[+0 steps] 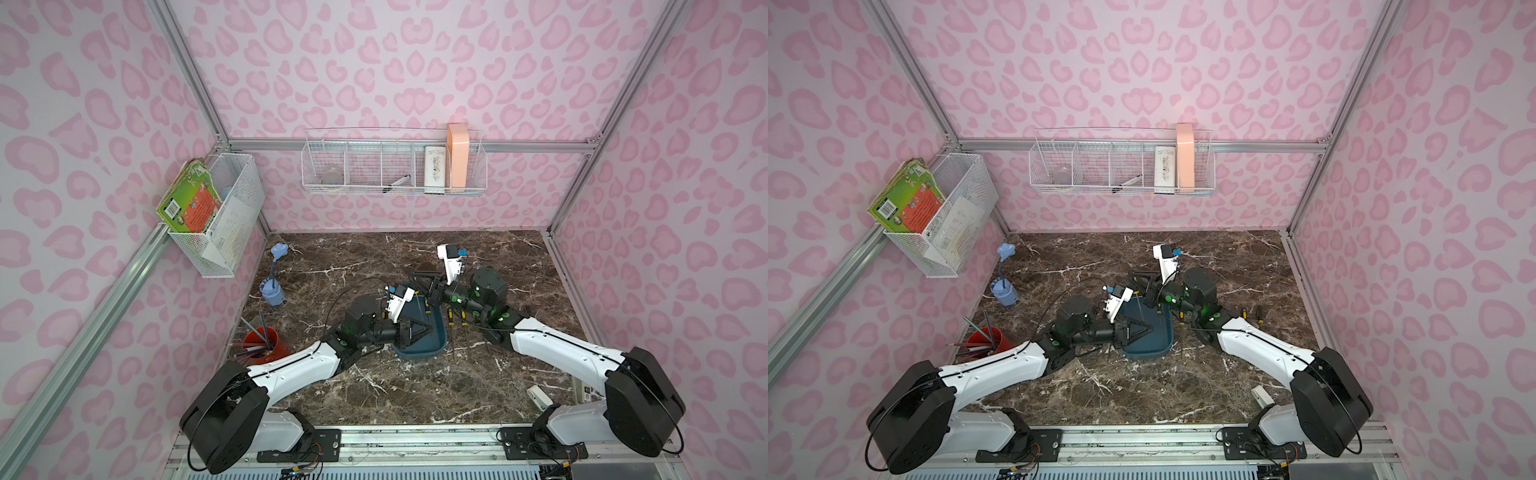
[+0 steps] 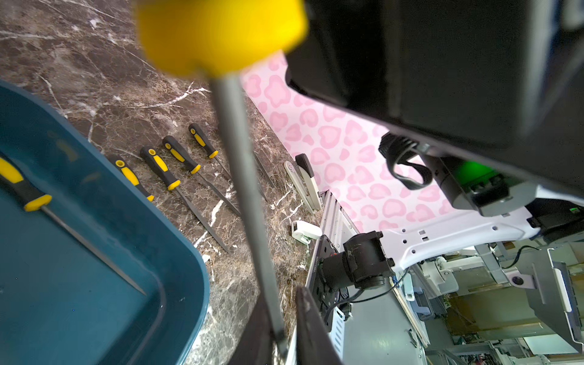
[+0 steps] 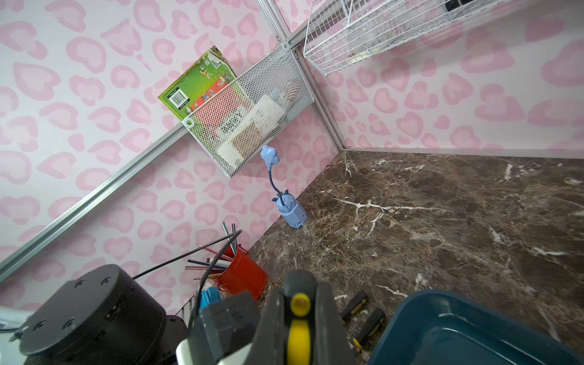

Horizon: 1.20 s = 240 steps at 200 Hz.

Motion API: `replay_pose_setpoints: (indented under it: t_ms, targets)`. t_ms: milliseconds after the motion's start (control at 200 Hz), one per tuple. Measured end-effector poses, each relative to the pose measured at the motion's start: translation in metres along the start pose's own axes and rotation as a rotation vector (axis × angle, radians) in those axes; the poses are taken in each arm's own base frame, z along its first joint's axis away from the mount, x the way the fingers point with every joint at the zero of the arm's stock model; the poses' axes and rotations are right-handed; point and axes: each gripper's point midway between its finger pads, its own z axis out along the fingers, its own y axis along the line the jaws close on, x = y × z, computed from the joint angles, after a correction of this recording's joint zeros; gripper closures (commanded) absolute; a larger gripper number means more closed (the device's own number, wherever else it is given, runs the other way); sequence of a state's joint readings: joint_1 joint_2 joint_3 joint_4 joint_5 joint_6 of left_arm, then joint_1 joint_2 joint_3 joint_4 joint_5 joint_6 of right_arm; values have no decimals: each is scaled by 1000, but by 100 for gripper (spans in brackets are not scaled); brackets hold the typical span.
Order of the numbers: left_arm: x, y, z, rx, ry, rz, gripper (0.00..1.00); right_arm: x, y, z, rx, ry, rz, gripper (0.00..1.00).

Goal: Take the file tool out of the storage box
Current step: Pick up the file tool from the storage box, then place the file tool at the center of the board.

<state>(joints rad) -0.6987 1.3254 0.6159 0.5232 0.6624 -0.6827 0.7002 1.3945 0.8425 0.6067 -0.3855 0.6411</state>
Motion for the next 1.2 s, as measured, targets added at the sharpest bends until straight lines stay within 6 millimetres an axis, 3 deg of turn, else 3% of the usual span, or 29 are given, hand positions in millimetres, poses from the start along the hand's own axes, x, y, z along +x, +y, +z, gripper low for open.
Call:
replay_pose_setpoints:
  t_ms: [115,180,270,325,450,550,660,825,1015,1200]
  targets:
    - [2,7,-2,-39,6,-32,100,1,1,-1,-4,-2,-17,100]
    - [2,6,-3,-48,11,-25,100,1,0,-1,-2,-2,-14,94]
    - [2,6,-9,-80,11,-16,100,0,2,-1,-11,-7,-11,66]
    - [3,5,-13,-102,15,-11,100,0,1,-1,-7,-5,-14,60]
    - [4,8,-24,-192,38,-8,100,1,-4,-6,8,-10,-15,56]
    - [1,26,-38,-369,64,-17,100,1,-17,-16,55,-17,-4,56]
    - [7,60,-64,-635,118,-48,100,-2,-32,-19,123,-5,-16,56]
    - [43,105,-122,-1037,308,-121,100,4,-45,-18,167,75,-37,56]
    - [70,131,-181,-1359,487,-196,100,20,-50,-23,180,154,-37,57]
    - [80,151,-210,-1500,568,-257,100,19,-43,-33,171,143,-53,57]
